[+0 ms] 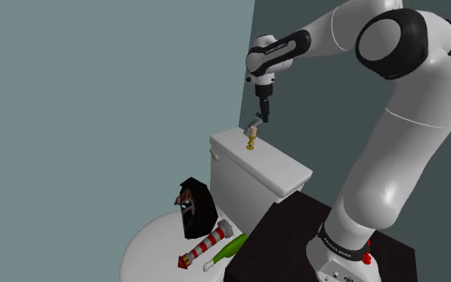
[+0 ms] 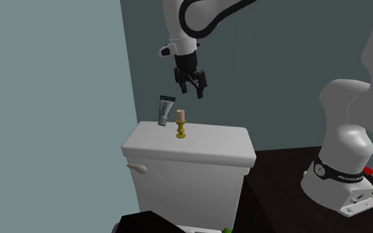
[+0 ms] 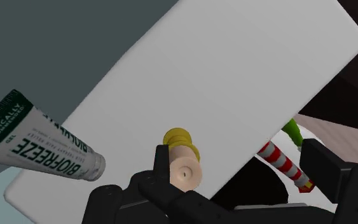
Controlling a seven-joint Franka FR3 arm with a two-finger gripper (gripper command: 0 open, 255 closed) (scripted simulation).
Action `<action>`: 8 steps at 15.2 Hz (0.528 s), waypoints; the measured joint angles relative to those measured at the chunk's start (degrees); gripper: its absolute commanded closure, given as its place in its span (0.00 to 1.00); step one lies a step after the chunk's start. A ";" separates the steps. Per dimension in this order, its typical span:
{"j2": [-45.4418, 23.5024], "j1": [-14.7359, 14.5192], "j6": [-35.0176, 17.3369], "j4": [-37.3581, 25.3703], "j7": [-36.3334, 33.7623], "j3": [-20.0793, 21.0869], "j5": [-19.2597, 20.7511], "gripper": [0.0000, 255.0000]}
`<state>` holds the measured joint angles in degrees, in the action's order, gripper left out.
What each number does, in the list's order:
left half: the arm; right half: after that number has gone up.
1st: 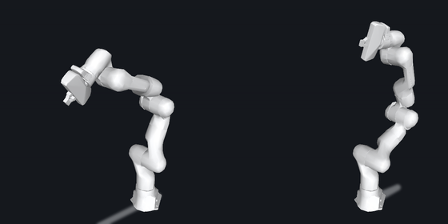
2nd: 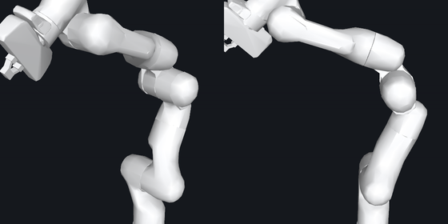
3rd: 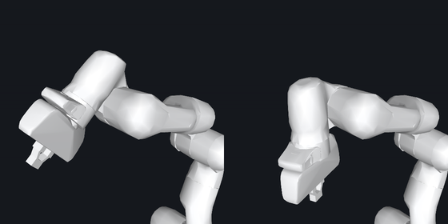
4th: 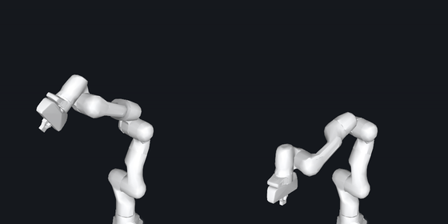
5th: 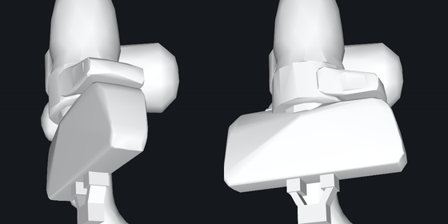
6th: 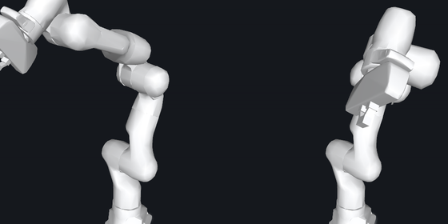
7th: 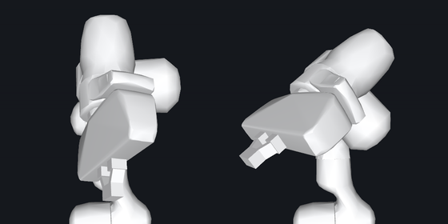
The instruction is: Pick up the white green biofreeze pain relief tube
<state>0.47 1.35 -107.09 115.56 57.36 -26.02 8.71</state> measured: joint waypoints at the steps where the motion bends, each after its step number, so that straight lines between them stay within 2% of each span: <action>1: -2.55 0.31 -0.16 -2.03 2.18 -0.34 -0.44 0.00; 8: -20.13 4.19 -1.56 -16.38 15.73 -0.36 -3.61 0.00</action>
<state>-19.66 5.54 -108.66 99.18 73.09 -26.38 5.10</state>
